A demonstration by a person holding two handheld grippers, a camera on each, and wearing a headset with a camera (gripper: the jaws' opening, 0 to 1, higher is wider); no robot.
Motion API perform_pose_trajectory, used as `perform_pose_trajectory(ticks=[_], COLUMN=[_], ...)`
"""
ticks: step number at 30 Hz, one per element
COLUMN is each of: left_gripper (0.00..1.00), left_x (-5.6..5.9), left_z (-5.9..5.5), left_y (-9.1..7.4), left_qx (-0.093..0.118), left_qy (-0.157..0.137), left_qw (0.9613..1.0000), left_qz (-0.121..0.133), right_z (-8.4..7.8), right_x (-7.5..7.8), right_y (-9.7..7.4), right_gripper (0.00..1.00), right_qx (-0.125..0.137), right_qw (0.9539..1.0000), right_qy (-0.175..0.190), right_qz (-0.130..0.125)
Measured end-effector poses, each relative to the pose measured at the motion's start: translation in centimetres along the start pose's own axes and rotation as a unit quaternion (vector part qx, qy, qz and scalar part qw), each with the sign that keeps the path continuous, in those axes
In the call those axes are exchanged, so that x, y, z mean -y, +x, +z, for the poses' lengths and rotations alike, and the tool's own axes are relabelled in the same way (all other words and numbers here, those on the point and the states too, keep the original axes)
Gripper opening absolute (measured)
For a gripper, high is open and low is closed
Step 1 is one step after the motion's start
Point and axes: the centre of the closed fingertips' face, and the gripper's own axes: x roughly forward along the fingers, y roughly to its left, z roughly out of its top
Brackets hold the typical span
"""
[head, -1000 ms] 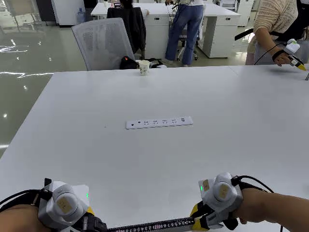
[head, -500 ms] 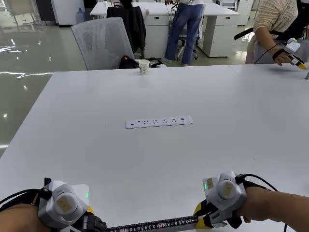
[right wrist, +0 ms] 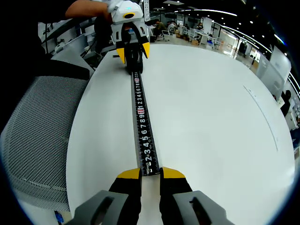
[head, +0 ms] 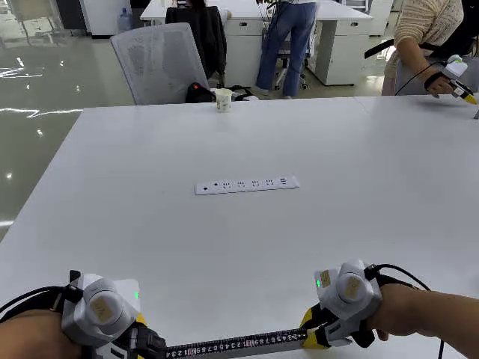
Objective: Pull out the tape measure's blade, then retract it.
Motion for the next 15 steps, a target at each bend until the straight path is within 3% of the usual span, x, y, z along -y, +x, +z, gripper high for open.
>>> perform_pose_trajectory(ticks=[7, 15], left_gripper=[0.33, 0.33], left_x=[-0.03, -0.22], left_z=[0.03, 0.0], left_y=[0.01, -0.12], left_qx=[-0.004, -0.004], left_qy=[0.015, 0.01], left_qw=[0.9999, 0.9999], left_qz=[0.005, 0.011], right_z=[0.17, 0.15], right_x=[-0.01, -0.08], right_y=[0.14, 0.13], right_gripper=[0.12, 0.13], right_qx=[-0.017, -0.027], right_qw=[0.9998, 0.9995], right_qy=[-0.011, -0.018], right_qz=[0.005, 0.005])
